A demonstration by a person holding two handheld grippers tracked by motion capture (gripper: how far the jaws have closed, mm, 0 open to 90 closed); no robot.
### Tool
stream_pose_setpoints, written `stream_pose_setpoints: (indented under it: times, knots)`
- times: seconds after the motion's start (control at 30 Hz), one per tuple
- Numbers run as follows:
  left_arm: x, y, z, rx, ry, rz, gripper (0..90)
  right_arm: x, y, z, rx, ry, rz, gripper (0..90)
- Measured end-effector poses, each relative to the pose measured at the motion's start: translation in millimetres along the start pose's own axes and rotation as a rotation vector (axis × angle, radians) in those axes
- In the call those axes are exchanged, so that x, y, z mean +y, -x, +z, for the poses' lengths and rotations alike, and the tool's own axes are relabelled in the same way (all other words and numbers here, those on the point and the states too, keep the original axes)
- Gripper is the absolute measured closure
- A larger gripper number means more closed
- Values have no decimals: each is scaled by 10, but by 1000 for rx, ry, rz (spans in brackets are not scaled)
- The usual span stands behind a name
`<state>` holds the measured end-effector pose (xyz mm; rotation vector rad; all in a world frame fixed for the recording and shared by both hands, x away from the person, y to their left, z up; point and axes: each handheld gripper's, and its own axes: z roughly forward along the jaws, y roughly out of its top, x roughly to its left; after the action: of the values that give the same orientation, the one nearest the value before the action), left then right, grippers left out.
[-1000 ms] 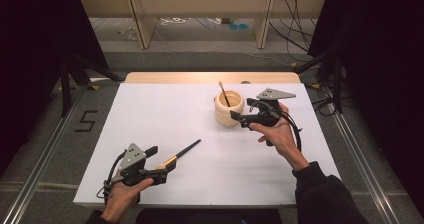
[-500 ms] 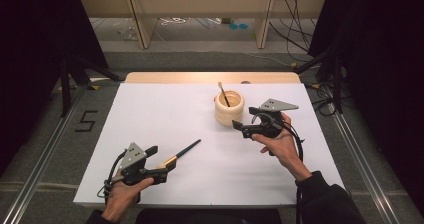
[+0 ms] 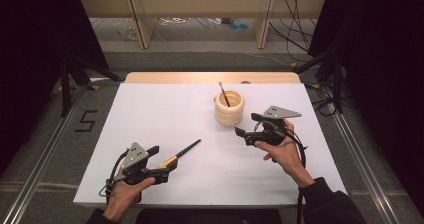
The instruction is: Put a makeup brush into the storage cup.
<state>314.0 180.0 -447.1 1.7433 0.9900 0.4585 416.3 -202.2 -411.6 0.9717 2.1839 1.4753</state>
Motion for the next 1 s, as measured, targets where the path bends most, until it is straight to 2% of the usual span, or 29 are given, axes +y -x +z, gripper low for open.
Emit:
stream_pose_setpoints:
  times: [0.07,0.13,0.17,0.23,0.37,0.5,0.7,0.73,0.8,1.0]
  knots:
    - [5,-14,-6,-3,8,13,174,-22,-14,-21,-6,3,5,163]
    - [2,-14,-6,0,11,1,174,-43,-26,-46,0,4,6,163]
    - [3,-10,-12,2,6,2,174,-48,-31,-65,-4,-6,3,163]
    - [5,-13,-15,-1,4,16,174,-67,-44,-85,1,9,10,163]
    - [3,-12,-15,0,2,16,174,-99,-61,-129,-5,10,8,163]
    - [1,-17,-16,-1,3,19,175,-133,-79,-157,9,-3,13,163]
    - [-2,-15,-21,-1,2,24,175,-193,-94,-185,9,7,26,161]
    - [-2,-17,-24,0,1,23,175,-196,-95,-204,7,-10,22,161]
    - [-7,-8,-25,7,1,1,175,-216,-103,-208,9,2,27,160]
    - [-10,-7,-27,8,3,1,175,-269,-126,-255,7,-6,26,160]
